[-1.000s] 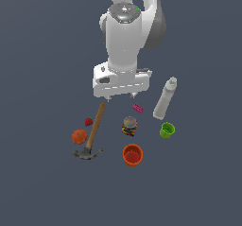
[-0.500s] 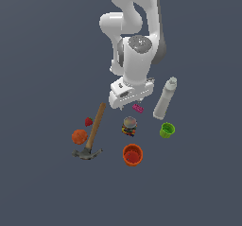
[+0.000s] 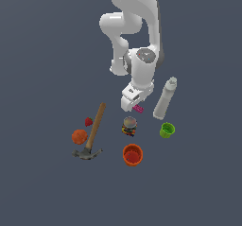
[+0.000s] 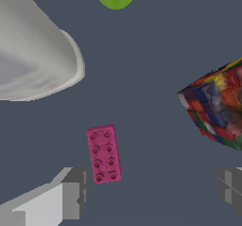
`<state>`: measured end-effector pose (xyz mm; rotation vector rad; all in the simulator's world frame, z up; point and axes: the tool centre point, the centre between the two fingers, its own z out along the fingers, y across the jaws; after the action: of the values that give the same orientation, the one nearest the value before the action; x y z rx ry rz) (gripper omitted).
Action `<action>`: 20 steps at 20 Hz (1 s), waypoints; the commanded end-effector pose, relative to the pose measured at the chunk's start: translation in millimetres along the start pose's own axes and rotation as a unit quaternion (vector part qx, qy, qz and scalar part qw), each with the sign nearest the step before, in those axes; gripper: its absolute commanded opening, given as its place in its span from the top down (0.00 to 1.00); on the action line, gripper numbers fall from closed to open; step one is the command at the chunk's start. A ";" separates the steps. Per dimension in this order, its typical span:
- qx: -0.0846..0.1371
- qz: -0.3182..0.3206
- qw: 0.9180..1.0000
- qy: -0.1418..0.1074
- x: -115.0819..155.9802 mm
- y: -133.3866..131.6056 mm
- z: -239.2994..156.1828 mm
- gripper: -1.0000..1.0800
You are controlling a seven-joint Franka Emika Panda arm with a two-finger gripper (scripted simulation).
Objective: Pick up a designated object from a clutter of objects.
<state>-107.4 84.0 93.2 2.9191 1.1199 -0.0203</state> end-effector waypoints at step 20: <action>0.004 -0.075 0.997 0.009 -13.0 -39.2 38.2 0.04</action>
<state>-143.1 103.8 57.9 2.8402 1.3418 -0.0009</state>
